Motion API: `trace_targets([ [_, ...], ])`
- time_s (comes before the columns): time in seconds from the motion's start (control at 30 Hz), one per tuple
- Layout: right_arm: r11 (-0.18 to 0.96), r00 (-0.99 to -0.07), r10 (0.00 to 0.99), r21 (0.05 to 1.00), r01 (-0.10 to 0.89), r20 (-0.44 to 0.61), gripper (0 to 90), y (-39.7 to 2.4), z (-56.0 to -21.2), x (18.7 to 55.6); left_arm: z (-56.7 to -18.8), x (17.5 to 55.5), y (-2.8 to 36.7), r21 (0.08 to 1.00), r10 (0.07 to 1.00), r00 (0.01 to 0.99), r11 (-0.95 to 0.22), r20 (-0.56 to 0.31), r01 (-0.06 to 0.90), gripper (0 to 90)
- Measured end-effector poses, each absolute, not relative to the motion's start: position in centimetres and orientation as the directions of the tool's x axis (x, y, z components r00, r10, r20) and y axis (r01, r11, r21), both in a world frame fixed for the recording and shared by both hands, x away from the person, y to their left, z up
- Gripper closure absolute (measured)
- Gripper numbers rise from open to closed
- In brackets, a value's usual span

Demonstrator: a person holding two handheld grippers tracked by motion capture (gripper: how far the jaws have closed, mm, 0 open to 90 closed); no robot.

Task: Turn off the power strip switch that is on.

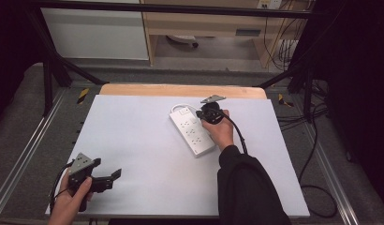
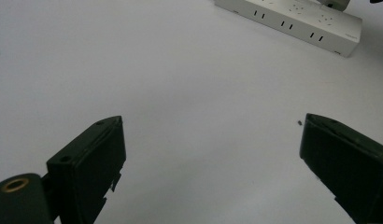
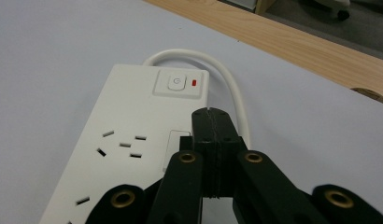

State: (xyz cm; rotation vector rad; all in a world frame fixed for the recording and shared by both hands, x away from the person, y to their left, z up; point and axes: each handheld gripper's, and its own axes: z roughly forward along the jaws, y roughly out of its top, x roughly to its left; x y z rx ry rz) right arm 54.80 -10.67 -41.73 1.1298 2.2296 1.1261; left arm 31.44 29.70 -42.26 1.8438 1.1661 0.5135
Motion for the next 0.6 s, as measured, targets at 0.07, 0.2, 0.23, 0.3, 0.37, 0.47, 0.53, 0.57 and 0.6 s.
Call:
trace_targets([
  [0.07,0.353,-0.597,0.802,0.798,0.488,0.010,90.0,-10.58,-41.86,54.70,-42.26,31.44,29.71,0.838,0.874,0.475,-0.181,-0.102,0.515,6.9],
  [0.2,0.360,-0.605,0.797,0.801,0.479,0.004,90.0,-10.42,-41.92,54.62,-42.26,31.44,29.71,0.837,0.874,0.475,-0.182,-0.102,0.515,6.9],
  [0.23,0.358,-0.604,0.797,0.800,0.482,0.007,90.0,-10.31,-41.92,54.55,-42.26,31.45,29.69,0.838,0.874,0.475,-0.181,-0.103,0.515,6.9],
  [0.3,0.363,-0.608,0.794,0.799,0.480,0.005,90.0,-10.21,-41.90,54.48,-42.26,31.44,29.69,0.838,0.873,0.476,-0.182,-0.103,0.515,6.9],
  [0.37,0.365,-0.609,0.793,0.799,0.478,0.002,90.0,-10.16,-41.92,54.43,-42.26,31.44,29.71,0.838,0.874,0.475,-0.182,-0.102,0.514,6.9],
  [0.47,0.369,-0.611,0.791,0.797,0.478,0.000,90.0,-10.10,-42.00,54.30,-42.25,31.45,29.72,0.838,0.874,0.475,-0.181,-0.102,0.514,6.9],
  [0.53,0.374,-0.614,0.790,0.795,0.477,-0.003,90.0,-10.06,-42.09,54.25,-42.26,31.45,29.70,0.838,0.874,0.476,-0.182,-0.102,0.514,6.9],
  [0.57,0.373,-0.613,0.790,0.794,0.481,0.001,90.0,-10.02,-42.11,54.22,-42.26,31.45,29.69,0.838,0.873,0.476,-0.182,-0.103,0.514,6.9],
  [0.6,0.377,-0.617,0.787,0.793,0.478,-0.002,90.0,-9.94,-42.20,54.21,-42.26,31.45,29.70,0.838,0.873,0.476,-0.183,-0.102,0.514,6.9],
])
